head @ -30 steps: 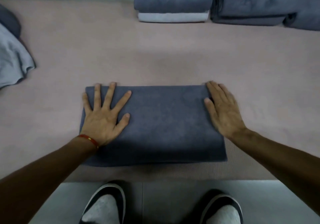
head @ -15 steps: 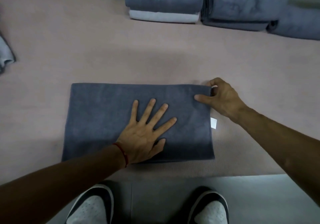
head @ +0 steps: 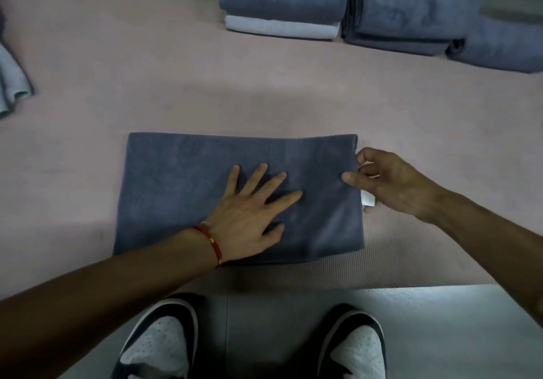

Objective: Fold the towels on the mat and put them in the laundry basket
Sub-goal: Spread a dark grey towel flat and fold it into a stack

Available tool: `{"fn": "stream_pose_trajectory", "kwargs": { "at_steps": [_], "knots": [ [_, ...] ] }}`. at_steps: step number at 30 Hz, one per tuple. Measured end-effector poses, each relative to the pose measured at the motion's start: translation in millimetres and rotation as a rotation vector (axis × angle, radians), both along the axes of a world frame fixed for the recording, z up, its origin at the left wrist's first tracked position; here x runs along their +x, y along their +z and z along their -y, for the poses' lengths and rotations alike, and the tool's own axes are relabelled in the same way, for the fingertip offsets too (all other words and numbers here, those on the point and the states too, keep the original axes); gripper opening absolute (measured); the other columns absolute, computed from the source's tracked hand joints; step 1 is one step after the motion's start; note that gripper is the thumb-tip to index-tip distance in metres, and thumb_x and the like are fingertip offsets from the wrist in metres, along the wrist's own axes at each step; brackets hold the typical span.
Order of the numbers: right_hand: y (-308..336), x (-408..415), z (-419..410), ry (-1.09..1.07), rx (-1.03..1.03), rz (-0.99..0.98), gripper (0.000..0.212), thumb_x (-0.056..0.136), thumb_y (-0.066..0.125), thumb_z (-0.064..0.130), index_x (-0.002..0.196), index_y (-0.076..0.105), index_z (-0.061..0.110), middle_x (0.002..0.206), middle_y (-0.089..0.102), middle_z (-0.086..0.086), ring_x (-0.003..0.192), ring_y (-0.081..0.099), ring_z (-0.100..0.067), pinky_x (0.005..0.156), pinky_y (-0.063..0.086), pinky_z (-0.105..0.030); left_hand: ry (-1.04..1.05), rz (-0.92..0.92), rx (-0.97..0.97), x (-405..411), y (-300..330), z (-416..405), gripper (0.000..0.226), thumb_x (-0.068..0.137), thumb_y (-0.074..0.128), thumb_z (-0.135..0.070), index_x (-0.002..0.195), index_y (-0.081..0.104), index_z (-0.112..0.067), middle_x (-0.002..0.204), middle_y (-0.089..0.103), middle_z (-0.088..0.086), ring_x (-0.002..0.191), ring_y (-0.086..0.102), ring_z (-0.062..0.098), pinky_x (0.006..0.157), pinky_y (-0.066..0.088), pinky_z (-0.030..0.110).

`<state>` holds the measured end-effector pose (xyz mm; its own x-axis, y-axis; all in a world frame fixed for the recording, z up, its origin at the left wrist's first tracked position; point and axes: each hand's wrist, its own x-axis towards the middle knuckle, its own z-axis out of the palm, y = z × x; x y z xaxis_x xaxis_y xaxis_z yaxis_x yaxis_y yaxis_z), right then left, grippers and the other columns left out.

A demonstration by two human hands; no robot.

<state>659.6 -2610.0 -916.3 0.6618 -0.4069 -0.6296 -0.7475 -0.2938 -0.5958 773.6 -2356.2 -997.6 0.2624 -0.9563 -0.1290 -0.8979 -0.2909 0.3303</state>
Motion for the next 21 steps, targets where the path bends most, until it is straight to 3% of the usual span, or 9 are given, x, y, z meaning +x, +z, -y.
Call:
{"fn": "stream_pose_trajectory", "kwargs": {
  "at_steps": [2, 4, 8, 10, 13, 15, 17, 19, 21],
  "knots": [
    [16, 8, -19, -0.032, 0.021, 0.091, 0.02, 0.092, 0.072, 0.032, 0.099, 0.064, 0.016, 0.096, 0.072, 0.0, 0.089, 0.07, -0.009, 0.06, 0.054, -0.024, 0.202, -0.325, -0.221, -2, 24, 2, 0.055, 0.096, 0.047, -0.046, 0.147, 0.046, -0.026, 0.147, 0.049, -0.001, 0.136, 0.046, 0.02, 0.11, 0.041, 0.049],
    [29, 22, -43, -0.067, 0.064, 0.159, 0.02, 0.09, 0.076, 0.026, 0.1, 0.065, 0.012, 0.093, 0.071, -0.006, 0.078, 0.069, -0.006, 0.05, 0.051, -0.02, 0.437, -0.7, -0.352, -5, 52, 5, 0.043, 0.097, 0.06, -0.038, 0.139, 0.053, -0.028, 0.132, 0.058, -0.012, 0.116, 0.057, 0.001, 0.098, 0.05, 0.026],
    [42, 53, -92, -0.063, 0.195, 0.212, 0.017, 0.092, 0.074, 0.015, 0.108, 0.068, 0.011, 0.096, 0.073, -0.012, 0.08, 0.072, -0.027, 0.058, 0.06, -0.034, 0.859, -1.244, -0.446, -1, 85, -8, 0.019, 0.094, 0.066, -0.026, 0.113, 0.065, -0.029, 0.11, 0.07, -0.01, 0.098, 0.069, 0.002, 0.079, 0.059, 0.025],
    [44, 67, -114, 0.023, 0.301, 0.139, 0.025, 0.097, 0.067, 0.014, 0.122, 0.066, 0.018, 0.106, 0.075, -0.006, 0.085, 0.074, -0.023, 0.079, 0.063, -0.036, 1.038, -1.309, -0.459, 8, 84, -28, 0.02, 0.092, 0.068, -0.03, 0.109, 0.068, -0.02, 0.106, 0.074, -0.003, 0.098, 0.07, 0.01, 0.078, 0.058, 0.027],
    [42, 81, -141, 0.171, 0.529, 0.014, 0.048, 0.095, 0.069, 0.018, 0.137, 0.055, 0.036, 0.124, 0.07, 0.016, 0.109, 0.069, -0.007, 0.103, 0.05, -0.038, 1.222, -1.385, -0.481, 25, 68, -64, 0.03, 0.083, 0.08, -0.026, 0.109, 0.069, -0.014, 0.107, 0.074, 0.005, 0.1, 0.07, 0.021, 0.081, 0.057, 0.035],
    [40, 89, -156, 0.204, 0.653, -0.007, 0.058, 0.091, 0.073, 0.018, 0.14, 0.051, 0.039, 0.133, 0.063, 0.023, 0.117, 0.064, -0.005, 0.102, 0.052, -0.042, 1.279, -1.352, -0.471, 34, 56, -85, 0.036, 0.08, 0.08, -0.015, 0.113, 0.069, -0.009, 0.11, 0.073, 0.014, 0.102, 0.069, 0.029, 0.088, 0.057, 0.04],
    [37, 96, -165, 0.196, 0.686, 0.031, 0.054, 0.093, 0.071, 0.013, 0.14, 0.052, 0.032, 0.136, 0.06, 0.015, 0.114, 0.068, -0.011, 0.096, 0.057, -0.046, 1.306, -1.249, -0.472, 44, 49, -101, 0.027, 0.085, 0.072, 0.001, 0.111, 0.07, -0.005, 0.107, 0.074, 0.017, 0.099, 0.069, 0.029, 0.088, 0.057, 0.039],
    [33, 102, -167, 0.26, 0.565, 0.065, 0.044, 0.097, 0.066, 0.012, 0.136, 0.056, 0.03, 0.133, 0.059, 0.009, 0.107, 0.071, -0.014, 0.094, 0.059, -0.045, 1.34, -1.124, -0.488, 58, 44, -115, 0.025, 0.086, 0.065, 0.005, 0.107, 0.072, -0.008, 0.1, 0.076, 0.012, 0.094, 0.071, 0.026, 0.085, 0.059, 0.037],
    [26, 104, -162, 0.331, 0.414, 0.057, 0.032, 0.098, 0.064, 0.014, 0.126, 0.062, 0.03, 0.126, 0.062, 0.006, 0.102, 0.072, -0.015, 0.094, 0.059, -0.042, 1.338, -0.963, -0.416, 74, 42, -126, 0.027, 0.085, 0.069, -0.005, 0.112, 0.071, -0.012, 0.099, 0.075, 0.007, 0.092, 0.072, 0.02, 0.086, 0.059, 0.034]
  ]
}}
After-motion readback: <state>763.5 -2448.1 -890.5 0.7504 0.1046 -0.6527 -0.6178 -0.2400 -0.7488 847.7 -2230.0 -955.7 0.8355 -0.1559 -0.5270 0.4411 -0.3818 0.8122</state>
